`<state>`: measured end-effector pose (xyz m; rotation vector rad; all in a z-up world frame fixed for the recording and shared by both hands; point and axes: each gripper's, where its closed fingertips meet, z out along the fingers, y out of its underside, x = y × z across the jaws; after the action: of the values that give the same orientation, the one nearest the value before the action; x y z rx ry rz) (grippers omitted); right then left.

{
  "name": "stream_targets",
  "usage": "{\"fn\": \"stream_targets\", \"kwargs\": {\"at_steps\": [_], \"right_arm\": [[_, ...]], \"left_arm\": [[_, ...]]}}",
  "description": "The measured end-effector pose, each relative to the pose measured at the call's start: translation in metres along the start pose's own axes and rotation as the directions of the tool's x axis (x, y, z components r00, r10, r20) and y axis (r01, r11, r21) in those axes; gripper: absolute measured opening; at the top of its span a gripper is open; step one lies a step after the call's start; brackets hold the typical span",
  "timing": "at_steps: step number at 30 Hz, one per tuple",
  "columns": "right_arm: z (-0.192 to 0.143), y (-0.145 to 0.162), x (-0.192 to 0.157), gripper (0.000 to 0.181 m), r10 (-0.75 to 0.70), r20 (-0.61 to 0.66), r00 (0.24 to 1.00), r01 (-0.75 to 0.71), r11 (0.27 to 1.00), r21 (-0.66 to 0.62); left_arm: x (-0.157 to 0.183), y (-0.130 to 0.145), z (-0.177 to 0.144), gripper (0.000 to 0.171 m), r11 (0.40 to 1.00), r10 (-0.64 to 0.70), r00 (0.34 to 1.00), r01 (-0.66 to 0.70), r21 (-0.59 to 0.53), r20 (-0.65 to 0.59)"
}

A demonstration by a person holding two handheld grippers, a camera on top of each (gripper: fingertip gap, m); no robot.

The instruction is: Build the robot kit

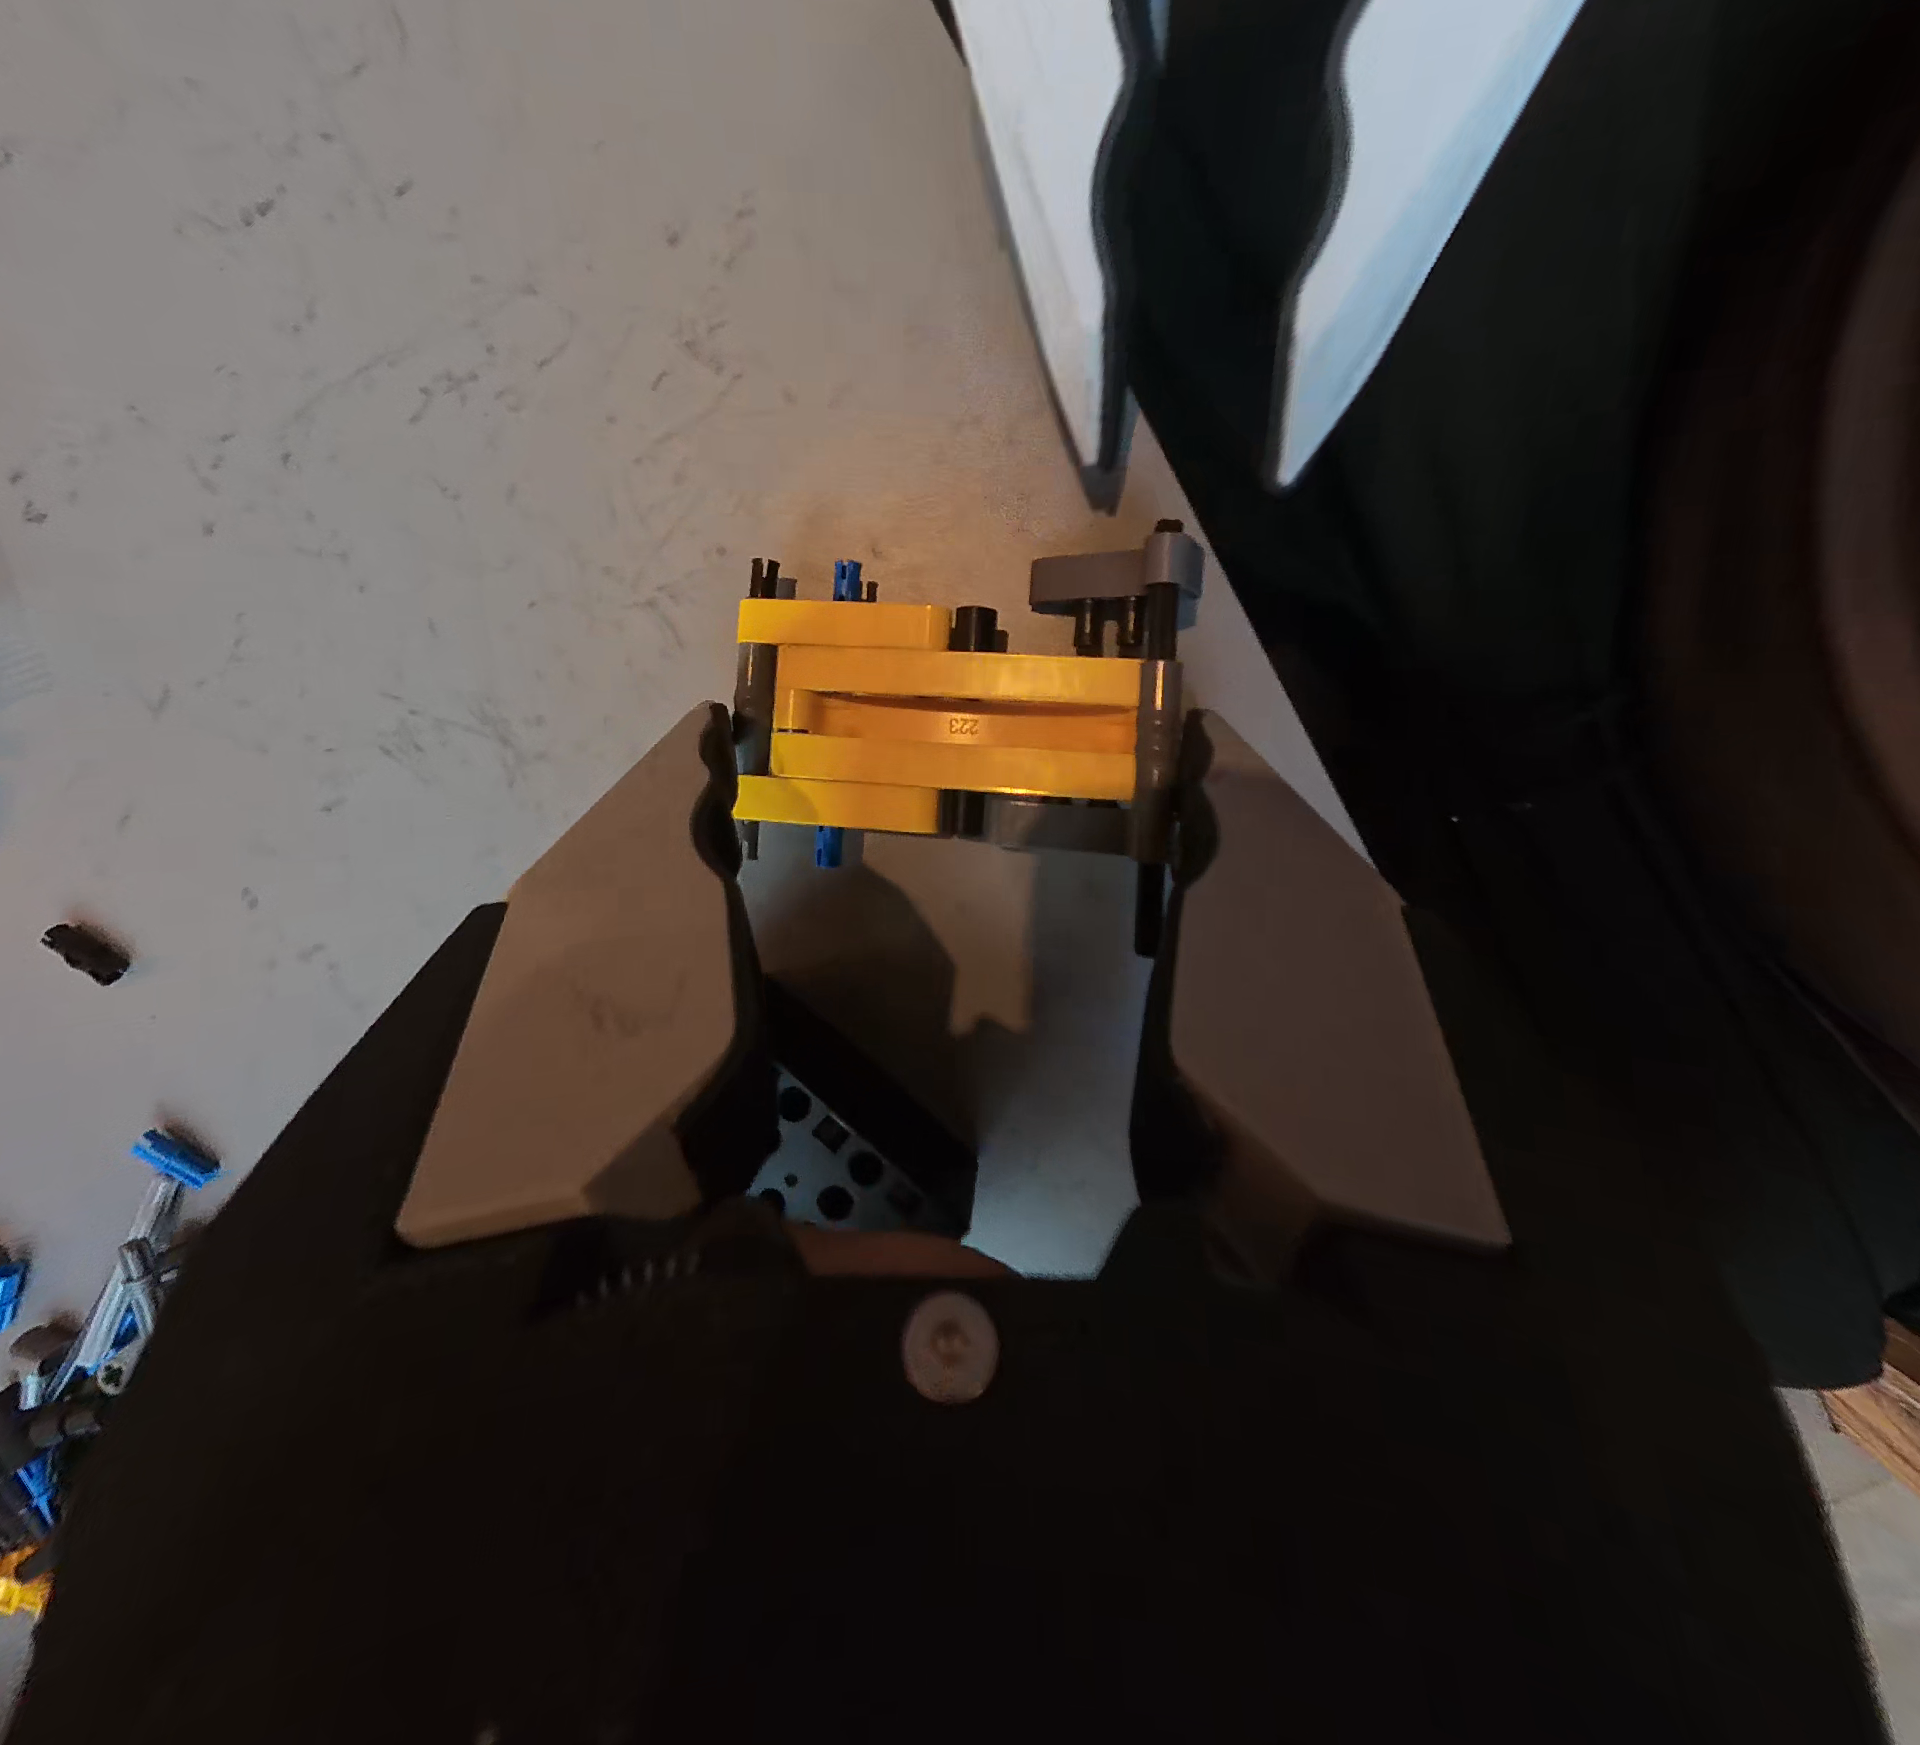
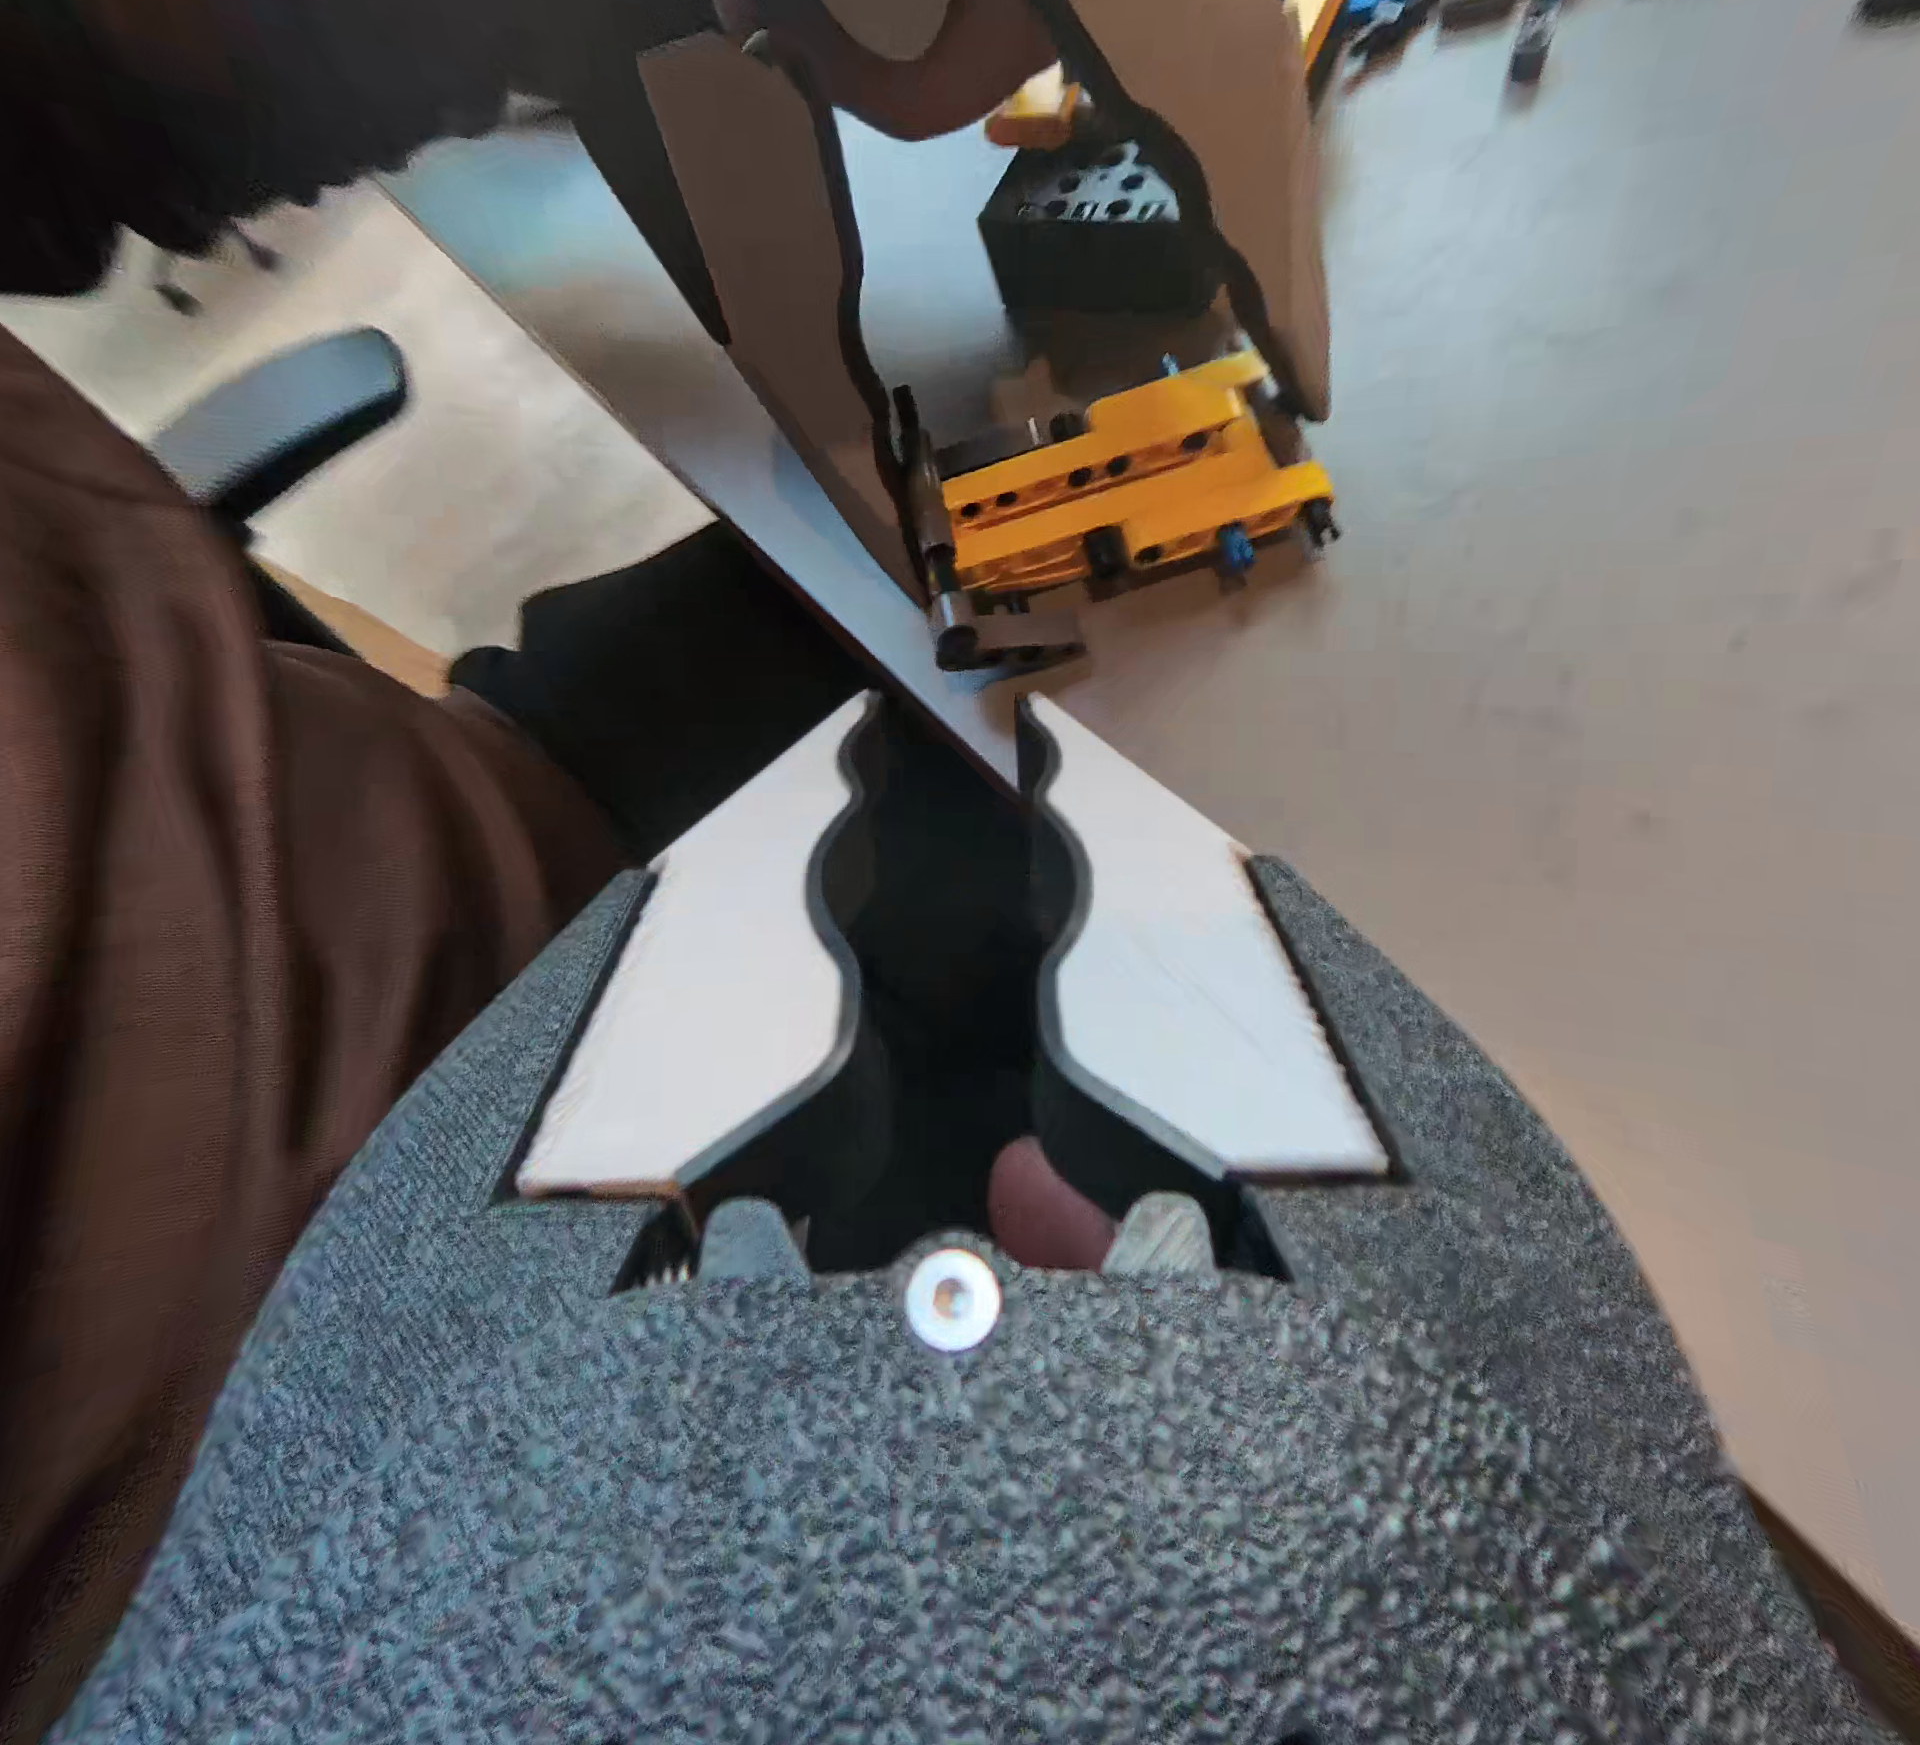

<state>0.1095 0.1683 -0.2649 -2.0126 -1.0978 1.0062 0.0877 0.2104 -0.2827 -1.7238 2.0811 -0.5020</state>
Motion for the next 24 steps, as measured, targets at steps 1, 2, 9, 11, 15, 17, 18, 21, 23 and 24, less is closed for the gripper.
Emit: {"fn": "stream_targets", "kwargs": {"at_steps": [1,2,9,11,15,17,18,21,23,24], "right_arm": [[0.0,0.001,-0.004,0.025,0.063,0.044,0.997,-0.063,0.998,-0.002],[0.0,0.001,-0.006,0.028,0.108,0.076,0.991,-0.108,0.994,0.002],[0.014,0.004,-0.006,0.029,0.091,0.047,0.995,-0.091,0.996,-0.009],[0.016,0.003,-0.007,0.03,0.103,0.039,0.994,-0.103,0.995,-0.006],[0.016,0.004,-0.01,0.031,0.126,0.041,0.991,-0.126,0.992,-0.014],[0.016,0.004,-0.01,0.031,0.126,0.038,0.991,-0.126,0.992,-0.012],[0.016,0.004,-0.01,0.03,0.126,0.038,0.991,-0.126,0.992,-0.009],[0.018,0.004,-0.011,0.025,0.121,0.038,0.992,-0.121,0.993,-0.004],[0.019,0.004,-0.011,0.025,0.101,0.031,0.994,-0.101,0.995,0.002],[0.02,0.004,-0.011,0.025,0.095,0.029,0.995,-0.095,0.995,0.005]], "left_arm": [[0.001,0.001,0.0,0.082,1.0,-0.002,1.0,0.002,0.0,0.0],[0.002,0.001,-0.001,0.082,1.0,-0.003,1.0,0.003,-0.001,-0.003],[0.01,0.001,0.0,0.082,1.0,-0.029,0.999,0.029,0.003,-0.015],[0.011,0.001,0.0,0.082,1.0,-0.029,1.0,0.029,0.005,-0.011],[0.012,0.001,-0.001,0.082,0.999,-0.037,0.999,0.037,0.006,0.006],[0.015,0.001,-0.001,0.082,0.999,-0.046,0.999,0.046,0.005,0.001],[0.016,0.0,-0.001,0.082,0.999,-0.051,0.999,0.051,0.006,0.005],[0.02,0.001,-0.001,0.082,0.999,-0.052,0.999,0.052,-0.001,0.014],[0.021,0.001,-0.001,0.082,0.998,-0.055,0.998,0.055,-0.002,0.034],[0.022,0.002,-0.002,0.082,0.998,-0.064,0.997,0.064,-0.003,0.04]]}}
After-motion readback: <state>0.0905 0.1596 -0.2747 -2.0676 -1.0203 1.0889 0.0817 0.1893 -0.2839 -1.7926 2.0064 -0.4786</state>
